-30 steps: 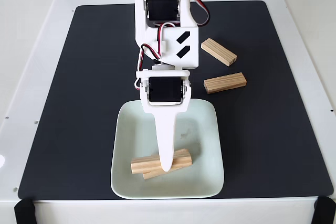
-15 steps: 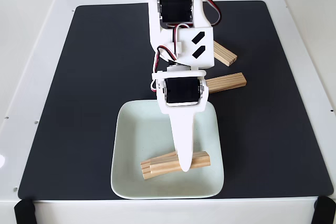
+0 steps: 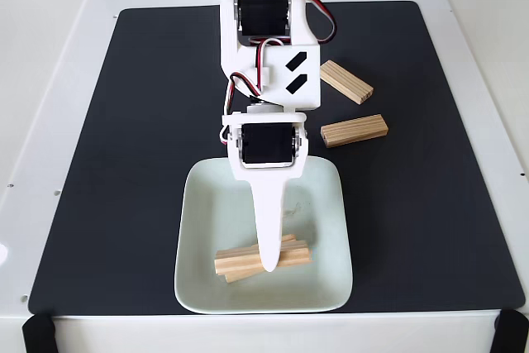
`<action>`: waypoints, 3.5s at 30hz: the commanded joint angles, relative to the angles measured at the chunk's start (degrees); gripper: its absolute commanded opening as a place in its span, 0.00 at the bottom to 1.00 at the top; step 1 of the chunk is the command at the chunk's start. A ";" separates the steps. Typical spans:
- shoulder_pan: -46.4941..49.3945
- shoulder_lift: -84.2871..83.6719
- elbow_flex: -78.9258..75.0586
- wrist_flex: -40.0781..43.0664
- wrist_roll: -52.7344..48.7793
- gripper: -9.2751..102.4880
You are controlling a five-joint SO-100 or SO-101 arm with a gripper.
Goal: Pick up the wooden block and place them on the plate.
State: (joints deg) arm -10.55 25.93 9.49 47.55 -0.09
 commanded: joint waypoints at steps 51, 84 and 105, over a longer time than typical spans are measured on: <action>0.70 -3.16 -7.12 -0.18 0.18 0.08; 0.70 -2.81 -4.48 -0.26 -0.09 0.26; -2.99 49.13 45.88 7.65 -0.26 0.26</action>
State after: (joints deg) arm -13.45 64.07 46.41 55.46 -0.09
